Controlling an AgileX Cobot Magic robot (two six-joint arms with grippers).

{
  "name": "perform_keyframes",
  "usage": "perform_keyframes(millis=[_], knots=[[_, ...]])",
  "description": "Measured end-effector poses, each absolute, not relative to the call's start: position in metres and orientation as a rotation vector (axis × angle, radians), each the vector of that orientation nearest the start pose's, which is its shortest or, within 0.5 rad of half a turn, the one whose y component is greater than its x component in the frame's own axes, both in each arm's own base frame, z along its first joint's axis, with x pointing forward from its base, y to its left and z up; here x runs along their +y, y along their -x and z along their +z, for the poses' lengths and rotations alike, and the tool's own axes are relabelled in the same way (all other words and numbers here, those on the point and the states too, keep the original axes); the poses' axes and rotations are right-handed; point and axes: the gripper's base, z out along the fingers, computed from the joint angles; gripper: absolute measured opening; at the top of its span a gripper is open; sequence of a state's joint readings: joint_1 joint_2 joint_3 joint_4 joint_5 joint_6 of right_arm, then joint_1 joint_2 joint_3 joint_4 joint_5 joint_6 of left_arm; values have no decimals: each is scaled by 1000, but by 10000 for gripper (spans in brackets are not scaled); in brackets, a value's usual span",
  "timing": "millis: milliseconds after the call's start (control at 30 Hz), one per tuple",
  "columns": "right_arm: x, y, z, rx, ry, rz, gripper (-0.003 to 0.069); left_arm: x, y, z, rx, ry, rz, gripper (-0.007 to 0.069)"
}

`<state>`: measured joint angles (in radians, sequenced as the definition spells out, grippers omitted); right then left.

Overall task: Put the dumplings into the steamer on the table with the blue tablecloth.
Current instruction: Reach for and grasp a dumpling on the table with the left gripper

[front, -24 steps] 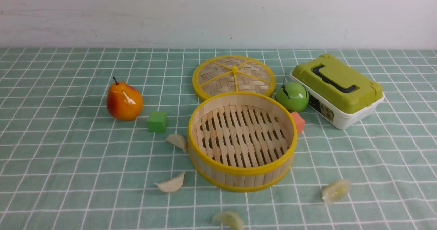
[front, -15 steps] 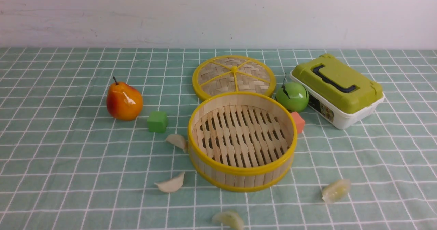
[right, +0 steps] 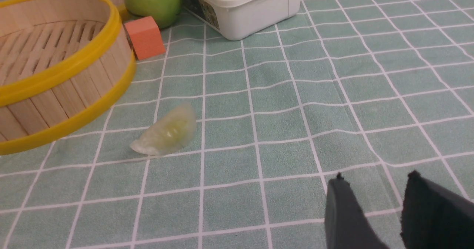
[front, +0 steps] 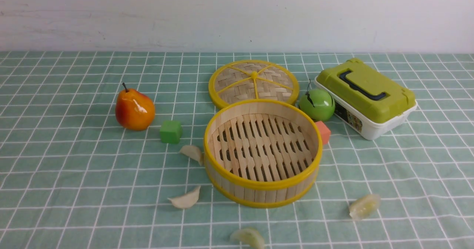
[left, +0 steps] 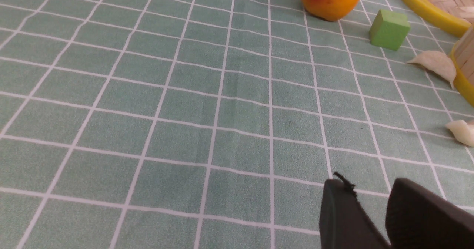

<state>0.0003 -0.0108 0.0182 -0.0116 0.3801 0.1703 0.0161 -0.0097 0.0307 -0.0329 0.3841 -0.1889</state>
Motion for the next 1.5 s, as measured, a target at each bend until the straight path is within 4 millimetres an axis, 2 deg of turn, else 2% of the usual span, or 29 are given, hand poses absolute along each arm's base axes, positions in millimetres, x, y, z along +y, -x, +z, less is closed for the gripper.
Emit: perform_keyframes(millis=[967, 1067, 1100, 1167, 1233, 1367, 1500], knots=[[0, -52, 173, 1866, -154, 109, 240, 0, -52, 169, 1879, 215, -152, 206], [1, -52, 174, 1858, -201, 173, 240, -5, -53, 172, 1833, 385, -354, 207], [3, -53, 174, 1850, -257, 243, 240, -8, -53, 173, 1793, 524, -515, 208], [9, -53, 175, 1818, -459, 484, 240, -15, -54, 178, 1667, 860, -904, 211], [15, -53, 176, 1757, -701, 762, 240, -19, -54, 183, 1539, 1100, -1186, 213], [21, -52, 180, 1648, -974, 1092, 240, -21, -54, 186, 1457, 1223, -1339, 216], [21, -53, 182, 1605, -1006, 1136, 240, -22, -54, 187, 1430, 1259, -1400, 218]])
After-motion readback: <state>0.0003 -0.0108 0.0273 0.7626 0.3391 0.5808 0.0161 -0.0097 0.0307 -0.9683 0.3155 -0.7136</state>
